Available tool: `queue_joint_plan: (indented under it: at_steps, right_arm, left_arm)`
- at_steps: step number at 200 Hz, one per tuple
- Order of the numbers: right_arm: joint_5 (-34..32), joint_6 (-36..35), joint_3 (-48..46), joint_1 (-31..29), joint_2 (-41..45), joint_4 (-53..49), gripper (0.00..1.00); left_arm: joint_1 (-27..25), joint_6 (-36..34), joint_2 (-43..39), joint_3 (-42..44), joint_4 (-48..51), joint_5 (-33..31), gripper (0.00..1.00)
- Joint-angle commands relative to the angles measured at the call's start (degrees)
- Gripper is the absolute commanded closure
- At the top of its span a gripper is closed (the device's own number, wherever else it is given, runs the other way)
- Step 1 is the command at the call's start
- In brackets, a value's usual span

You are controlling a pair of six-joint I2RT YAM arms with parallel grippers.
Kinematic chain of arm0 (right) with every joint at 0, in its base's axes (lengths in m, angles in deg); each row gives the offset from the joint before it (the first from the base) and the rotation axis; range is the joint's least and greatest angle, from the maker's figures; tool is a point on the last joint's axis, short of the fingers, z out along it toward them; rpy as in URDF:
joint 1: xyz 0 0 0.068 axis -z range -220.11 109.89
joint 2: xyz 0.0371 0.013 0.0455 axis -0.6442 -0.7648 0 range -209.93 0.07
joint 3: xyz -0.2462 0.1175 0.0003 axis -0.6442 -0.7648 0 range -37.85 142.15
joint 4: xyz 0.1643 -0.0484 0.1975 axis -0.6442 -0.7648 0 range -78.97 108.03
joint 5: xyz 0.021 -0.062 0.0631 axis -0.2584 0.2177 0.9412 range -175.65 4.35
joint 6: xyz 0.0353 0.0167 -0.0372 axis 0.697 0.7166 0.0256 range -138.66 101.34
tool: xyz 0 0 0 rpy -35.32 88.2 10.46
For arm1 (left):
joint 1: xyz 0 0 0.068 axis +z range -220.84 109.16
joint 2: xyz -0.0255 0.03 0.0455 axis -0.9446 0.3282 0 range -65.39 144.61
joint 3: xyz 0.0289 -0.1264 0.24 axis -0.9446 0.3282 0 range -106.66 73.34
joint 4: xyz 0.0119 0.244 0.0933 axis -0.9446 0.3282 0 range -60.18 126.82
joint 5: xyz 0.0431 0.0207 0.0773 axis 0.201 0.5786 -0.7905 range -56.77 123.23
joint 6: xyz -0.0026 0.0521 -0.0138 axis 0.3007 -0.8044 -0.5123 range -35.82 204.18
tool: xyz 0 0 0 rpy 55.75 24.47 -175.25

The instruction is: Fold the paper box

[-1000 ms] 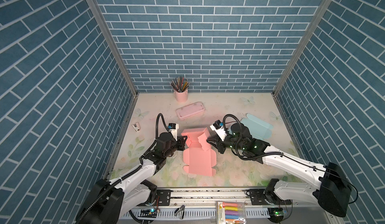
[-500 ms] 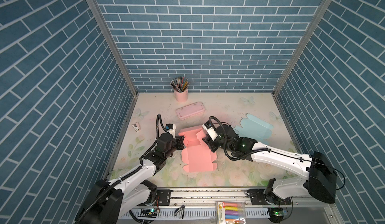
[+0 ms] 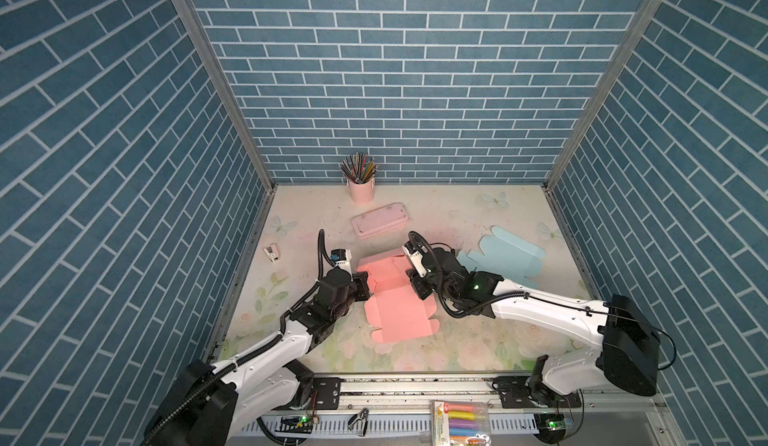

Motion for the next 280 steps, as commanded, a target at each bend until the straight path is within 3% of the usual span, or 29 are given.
queue_joint_plan:
  at_steps: [1,100,159,219,280]
  right_arm:
    - [-5.24,1.43,1.98,-0.42,-1.24,-1.79,0.65]
    - [-16.17,0.66,3.45,-2.21,-3.46,-3.22,0.75]
    - [-24.23,2.13,7.63,-4.19,-7.96,-9.20,0.81]
    - [-26.72,2.97,11.05,-4.50,-11.09,-13.46,0.90]
    - [-28.45,3.45,13.07,-4.73,-12.95,-14.73,0.84]
  left_arm:
    - [-1.55,3.03,-0.96,-1.18,0.53,-2.90,0.94]
    - [-6.09,7.89,-1.20,-0.58,-0.72,-9.20,0.94]
    - [-6.68,8.62,-0.19,-0.88,-1.91,-9.23,0.94]
    - [-6.87,8.91,0.47,-0.78,-3.41,-8.88,0.94]
    - [-6.83,8.74,-0.91,-0.33,-3.12,-8.72,0.95]
